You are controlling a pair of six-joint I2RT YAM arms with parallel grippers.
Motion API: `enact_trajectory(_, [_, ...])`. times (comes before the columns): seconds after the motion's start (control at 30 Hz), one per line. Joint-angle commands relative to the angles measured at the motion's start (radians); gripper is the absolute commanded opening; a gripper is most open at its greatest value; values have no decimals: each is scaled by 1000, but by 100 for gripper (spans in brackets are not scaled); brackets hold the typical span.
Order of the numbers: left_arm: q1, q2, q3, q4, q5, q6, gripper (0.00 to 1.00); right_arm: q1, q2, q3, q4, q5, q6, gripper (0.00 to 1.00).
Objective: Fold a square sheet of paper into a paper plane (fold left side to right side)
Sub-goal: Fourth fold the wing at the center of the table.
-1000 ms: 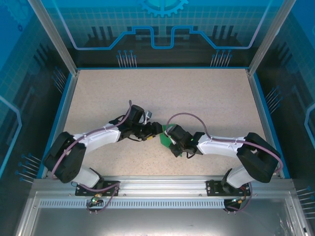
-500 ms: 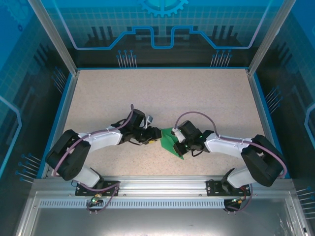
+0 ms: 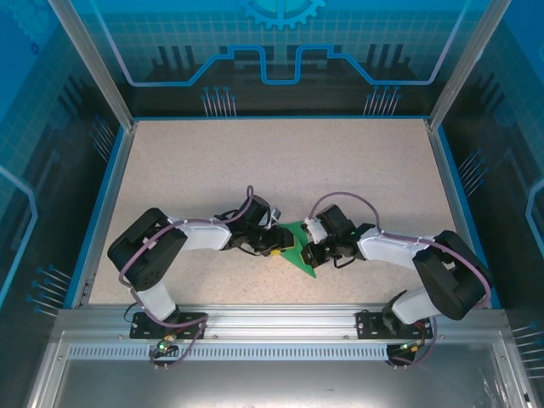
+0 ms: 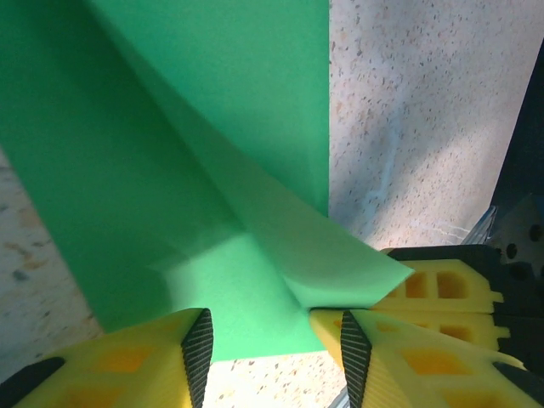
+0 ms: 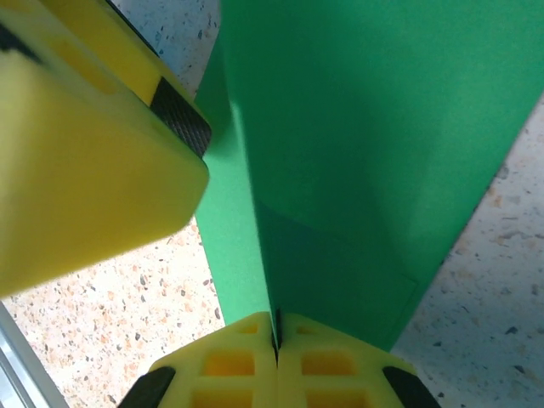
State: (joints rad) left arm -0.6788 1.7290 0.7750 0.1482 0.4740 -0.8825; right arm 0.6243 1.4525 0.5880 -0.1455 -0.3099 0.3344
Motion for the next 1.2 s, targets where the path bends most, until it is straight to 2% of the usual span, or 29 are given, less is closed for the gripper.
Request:
enact_trajectory(0.0, [-11, 30, 33, 26, 22, -16, 47, -26, 24, -15, 22, -68, 16, 4])
enact_trajectory(0.33, [-19, 82, 47, 4, -7, -18, 48, -67, 50, -27, 49, -127, 25, 7])
enact_trajectory(0.53, [-19, 98, 52, -25, -34, -18, 47, -98, 48, -34, 84, -202, 37, 13])
enact_trajectory(0.87, [-19, 106, 53, -46, -48, -15, 47, -126, 26, -25, 93, -251, 45, 22])
enact_trajectory(1.07, [-20, 106, 59, -54, -49, -12, 47, -173, -18, -3, 50, -289, 18, 32])
enact_trajectory(1.17, [-19, 105, 57, -52, -49, -13, 46, -184, 4, 13, 33, -299, 4, 33])
